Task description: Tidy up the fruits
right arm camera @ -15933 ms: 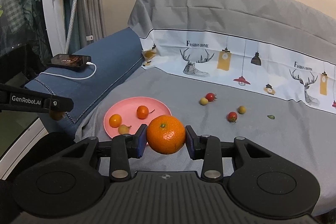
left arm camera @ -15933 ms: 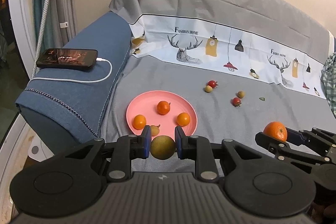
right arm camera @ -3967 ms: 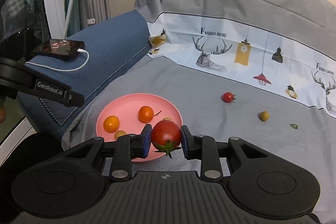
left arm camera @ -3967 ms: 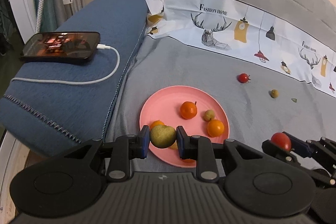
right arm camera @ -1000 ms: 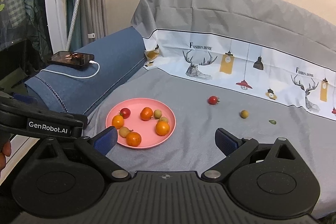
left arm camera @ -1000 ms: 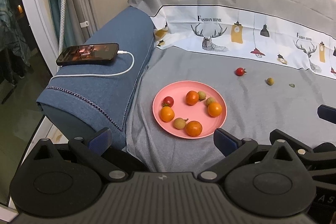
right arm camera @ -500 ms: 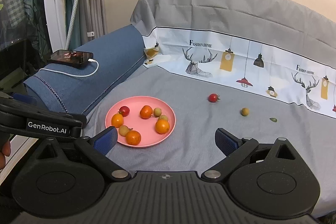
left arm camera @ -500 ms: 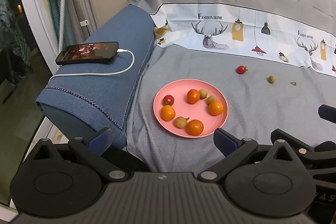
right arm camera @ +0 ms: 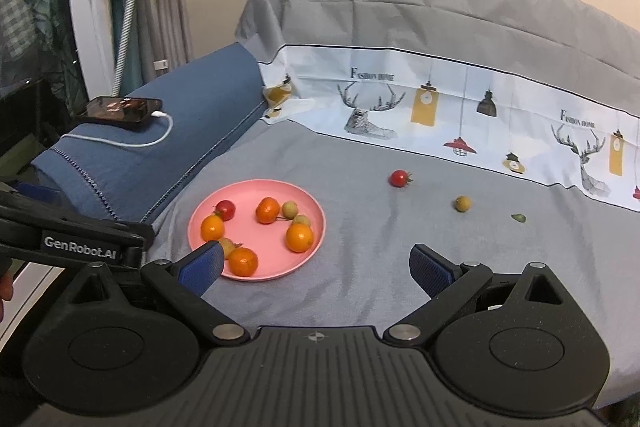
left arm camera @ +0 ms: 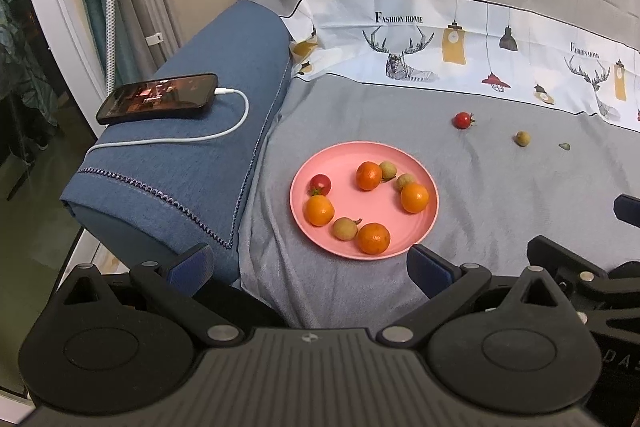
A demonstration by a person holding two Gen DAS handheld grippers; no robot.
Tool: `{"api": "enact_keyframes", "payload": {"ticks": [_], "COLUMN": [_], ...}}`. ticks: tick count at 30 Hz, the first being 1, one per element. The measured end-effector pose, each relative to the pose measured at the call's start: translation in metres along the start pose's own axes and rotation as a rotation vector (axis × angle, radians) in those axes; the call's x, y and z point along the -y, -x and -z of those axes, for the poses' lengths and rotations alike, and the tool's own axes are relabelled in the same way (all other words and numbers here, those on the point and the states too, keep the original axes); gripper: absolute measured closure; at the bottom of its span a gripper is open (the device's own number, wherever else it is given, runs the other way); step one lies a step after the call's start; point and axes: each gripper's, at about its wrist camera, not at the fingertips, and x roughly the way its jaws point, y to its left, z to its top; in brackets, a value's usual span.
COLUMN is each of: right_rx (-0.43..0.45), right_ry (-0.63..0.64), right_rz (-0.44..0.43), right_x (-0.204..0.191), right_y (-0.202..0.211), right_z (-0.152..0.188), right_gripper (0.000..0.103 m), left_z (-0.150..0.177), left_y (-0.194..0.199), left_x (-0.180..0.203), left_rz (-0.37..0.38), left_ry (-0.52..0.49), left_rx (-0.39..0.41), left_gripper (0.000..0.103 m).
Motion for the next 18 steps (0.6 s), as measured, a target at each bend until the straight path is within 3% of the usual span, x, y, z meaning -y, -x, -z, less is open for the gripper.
{"api": "enact_keyframes", "payload": {"ticks": [12,18], "right_rx": [-0.022,-0.041], "right_ry": [-0.114,-0.209], "right_rz": [0.105,0.191], "right_x": [0.063,0.114], "right_y": [-0.034,-0.08], "right_z": [0.0,-0.001], "right_gripper": [0.004,0.001], "left_z": [-0.053,-0.1], "left_y": [-0.04,-0.102], "left_x": [0.046,0.094], "left_rz": [0.044,0.1], "left_ry": [-0.056,-0.095], "left_rx": [-0.025,-0.04], "left_gripper": [0.0,0.0]}}
